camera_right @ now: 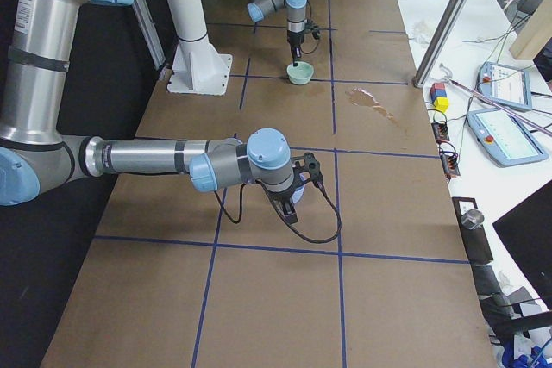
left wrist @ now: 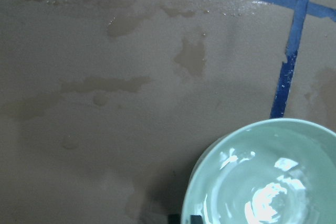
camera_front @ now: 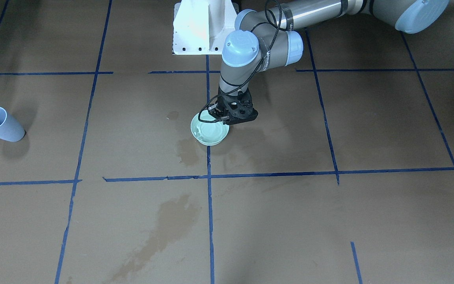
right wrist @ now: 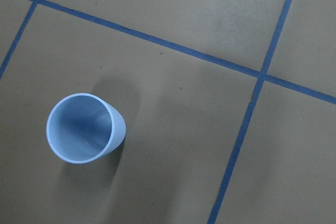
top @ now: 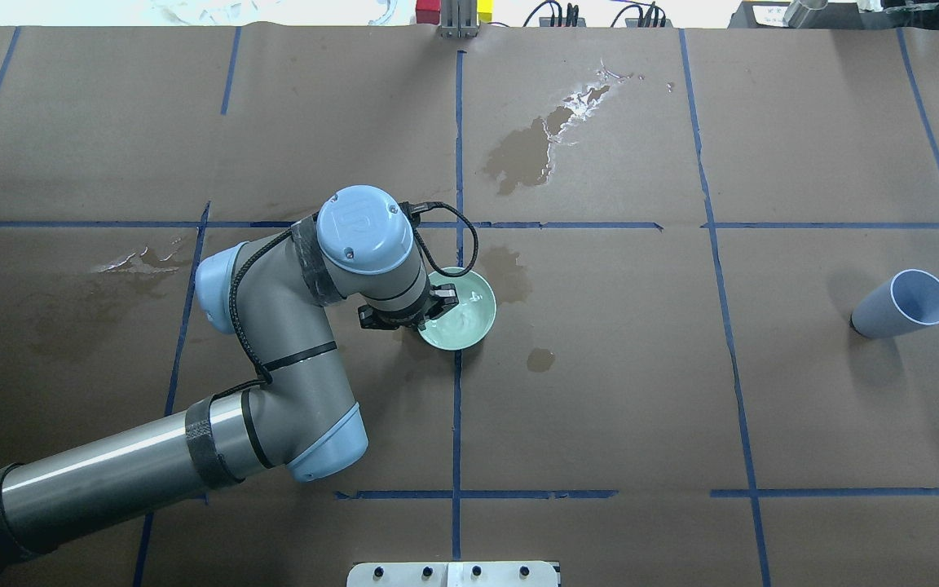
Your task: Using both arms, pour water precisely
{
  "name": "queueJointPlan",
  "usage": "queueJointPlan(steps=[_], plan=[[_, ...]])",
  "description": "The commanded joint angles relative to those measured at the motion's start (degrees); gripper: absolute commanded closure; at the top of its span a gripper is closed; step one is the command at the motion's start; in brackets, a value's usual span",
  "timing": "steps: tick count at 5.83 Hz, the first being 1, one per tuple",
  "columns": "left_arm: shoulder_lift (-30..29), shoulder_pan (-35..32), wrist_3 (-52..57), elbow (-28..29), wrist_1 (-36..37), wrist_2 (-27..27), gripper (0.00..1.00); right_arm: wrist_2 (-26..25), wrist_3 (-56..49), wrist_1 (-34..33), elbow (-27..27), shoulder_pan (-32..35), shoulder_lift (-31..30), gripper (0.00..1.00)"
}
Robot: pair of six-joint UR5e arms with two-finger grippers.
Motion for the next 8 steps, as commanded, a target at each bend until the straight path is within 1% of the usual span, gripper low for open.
queueJointPlan(steps=[1, 2, 3, 5, 6, 7, 8], plan=[[0.8, -0.6, -0.2, -3.8, 0.2, 0.0, 1.00, -0.8, -0.1, -0.3, 0.2, 0.2, -0.1, 0.00], [3.7, -1.3, 0.0, -7.7, 0.2, -0.2, 1.00, -0.4, -0.1, -0.3, 0.3, 0.3, -0.2, 0.00], [7.9, -1.9, 0.4, -12.2, -0.1, -0.3, 1.00, -0.2, -0.1, -0.3, 0.3, 0.4, -0.2, 0.00], [12.3, -4.3, 4.2, -16.0, -0.9, -0.6, 1.00, 0.0, -0.1, -0.3, 0.5, 0.6, -0.2, 0.00], [16.0, -5.7, 4.6, -16.0, -5.8, -3.3, 1.00, 0.0, -0.1, -0.3, 1.2, 0.6, -0.4, 0.00], [20.1, -7.8, 5.1, -16.0, -11.6, -7.4, 1.00, 0.0, -0.1, -0.3, 1.3, 0.6, -0.4, 0.00], [22.6, -9.4, 6.8, -16.0, -14.3, -9.7, 1.00, 0.0, -0.1, -0.3, 1.5, 0.5, -0.4, 0.00]])
